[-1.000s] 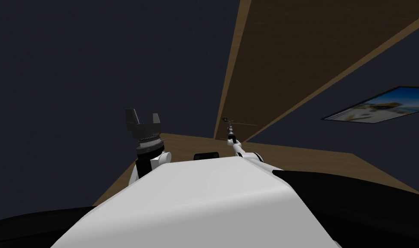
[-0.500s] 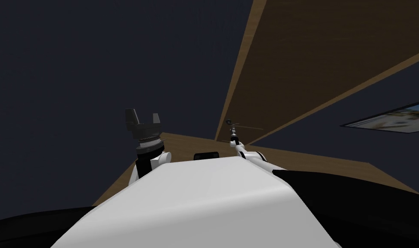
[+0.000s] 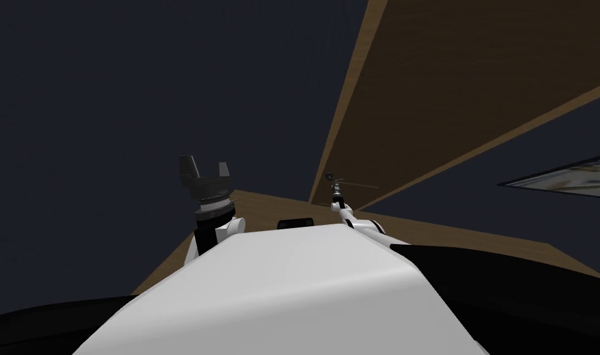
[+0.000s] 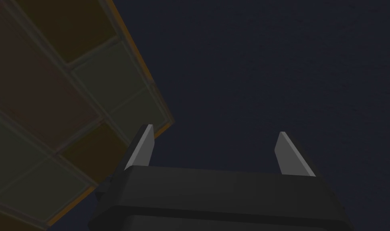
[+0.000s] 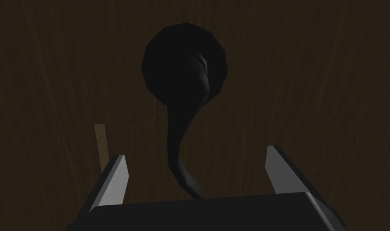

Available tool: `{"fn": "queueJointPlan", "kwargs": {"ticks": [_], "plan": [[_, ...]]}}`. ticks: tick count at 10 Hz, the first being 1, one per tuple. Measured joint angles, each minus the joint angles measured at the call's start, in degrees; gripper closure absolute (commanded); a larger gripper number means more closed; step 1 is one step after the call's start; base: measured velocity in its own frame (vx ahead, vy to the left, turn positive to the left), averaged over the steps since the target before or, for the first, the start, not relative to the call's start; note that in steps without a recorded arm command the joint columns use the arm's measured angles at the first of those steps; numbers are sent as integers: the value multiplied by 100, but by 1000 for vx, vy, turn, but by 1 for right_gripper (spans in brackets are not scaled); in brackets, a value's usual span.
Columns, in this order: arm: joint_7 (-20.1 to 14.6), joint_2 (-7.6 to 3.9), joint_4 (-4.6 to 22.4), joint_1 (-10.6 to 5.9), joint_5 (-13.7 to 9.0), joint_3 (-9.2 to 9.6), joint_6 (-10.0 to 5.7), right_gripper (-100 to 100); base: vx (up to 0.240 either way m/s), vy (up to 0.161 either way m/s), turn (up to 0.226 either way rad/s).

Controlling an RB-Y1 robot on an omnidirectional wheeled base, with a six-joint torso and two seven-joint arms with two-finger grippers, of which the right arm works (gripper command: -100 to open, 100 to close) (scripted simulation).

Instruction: Pull the door open

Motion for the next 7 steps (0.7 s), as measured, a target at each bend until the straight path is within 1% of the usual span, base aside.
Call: {"fn": "queueJointPlan", "kwargs": {"ticks": [1, 2, 3, 4, 5, 6, 7], "plan": [[-81, -131, 305, -100, -18, -15, -102, -100, 149, -10, 83], [-136, -180, 277, -65, -30, -29, -167, -100, 66, -3, -16], [-162, -201, 210, -18, -32, -29, -155, -100, 17, 4, -14], [-168, -203, 129, 26, -33, -30, -121, -100, 117, 4, 158], [-212, -269, -46, 182, -57, -59, -59, -100, 73, -5, 39], [-226, -278, -69, 197, -60, -63, -43, 100, -19, 1, -36], [-218, -272, -54, 185, -58, -60, -52, 100, -32, 3, -12]]}}
